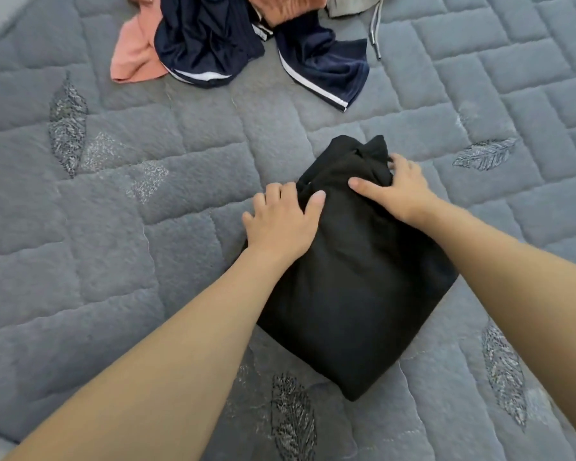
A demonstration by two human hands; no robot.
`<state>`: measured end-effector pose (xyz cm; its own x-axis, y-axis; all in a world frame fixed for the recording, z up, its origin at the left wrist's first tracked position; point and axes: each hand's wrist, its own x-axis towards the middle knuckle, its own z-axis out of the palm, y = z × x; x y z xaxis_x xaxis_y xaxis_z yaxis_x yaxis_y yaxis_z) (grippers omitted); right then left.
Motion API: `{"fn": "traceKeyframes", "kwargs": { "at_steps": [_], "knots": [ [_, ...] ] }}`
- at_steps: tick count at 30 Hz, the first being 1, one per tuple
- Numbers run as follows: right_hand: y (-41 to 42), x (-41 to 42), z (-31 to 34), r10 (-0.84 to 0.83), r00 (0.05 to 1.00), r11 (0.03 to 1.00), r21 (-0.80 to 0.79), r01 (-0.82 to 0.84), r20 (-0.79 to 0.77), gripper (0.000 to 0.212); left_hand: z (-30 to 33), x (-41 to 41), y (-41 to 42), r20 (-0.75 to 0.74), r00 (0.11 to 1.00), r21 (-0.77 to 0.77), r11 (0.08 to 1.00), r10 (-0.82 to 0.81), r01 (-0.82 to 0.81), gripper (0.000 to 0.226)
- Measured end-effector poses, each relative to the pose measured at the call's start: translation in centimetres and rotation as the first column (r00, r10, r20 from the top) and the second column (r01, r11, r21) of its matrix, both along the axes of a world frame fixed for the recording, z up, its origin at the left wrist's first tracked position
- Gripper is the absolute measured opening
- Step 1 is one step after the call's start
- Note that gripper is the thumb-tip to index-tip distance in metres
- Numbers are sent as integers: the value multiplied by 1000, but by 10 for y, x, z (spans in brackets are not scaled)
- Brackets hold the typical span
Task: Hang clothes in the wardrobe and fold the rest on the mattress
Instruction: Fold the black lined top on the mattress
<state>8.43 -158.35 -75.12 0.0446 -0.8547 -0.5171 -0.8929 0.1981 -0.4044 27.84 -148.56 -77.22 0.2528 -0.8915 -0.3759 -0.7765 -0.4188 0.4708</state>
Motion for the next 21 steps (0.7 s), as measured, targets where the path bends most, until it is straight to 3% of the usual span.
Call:
{"fn": "traceKeyframes", "kwargs": {
  "at_steps": [2, 4, 6, 9, 12, 14, 16, 21],
  "knots": [
    [-20, 13, -6, 86, 996, 996, 42, -85, -38, 125, -11, 3, -7, 34, 999, 10, 1000, -10, 10, 52],
    [-32, 28, -14, 136, 990, 990, 44, -135, -22, 127, -25, 11, -12, 43, 999, 47, 999, -6, 4, 44],
    [-36, 43, -21, 162, 986, 986, 29, -163, 26, 115, -28, 15, -14, 34, 999, 63, 998, -9, 6, 41],
    [-34, 56, -26, 204, 979, 979, 5, -204, 24, 83, -16, 15, -1, 43, 997, -38, 997, 69, -67, 30],
    [-16, 59, -36, 139, 988, 969, -196, -149, -65, 73, -5, 30, 28, -26, 978, 149, 968, 206, -200, 43],
    [-5, 59, -44, 65, 993, 930, -356, -95, -96, 76, -8, 29, 38, 78, 978, 238, 949, 192, -205, 29],
    [-1, 59, -51, 42, 994, 905, -419, -79, -97, 77, -17, 21, 42, 204, 964, 157, 966, 173, -207, 21],
    [-11, 59, -63, 25, 997, 917, -395, -50, -67, 77, -48, 16, 47, 232, 945, -85, 973, 231, -217, 18]
  ]
}}
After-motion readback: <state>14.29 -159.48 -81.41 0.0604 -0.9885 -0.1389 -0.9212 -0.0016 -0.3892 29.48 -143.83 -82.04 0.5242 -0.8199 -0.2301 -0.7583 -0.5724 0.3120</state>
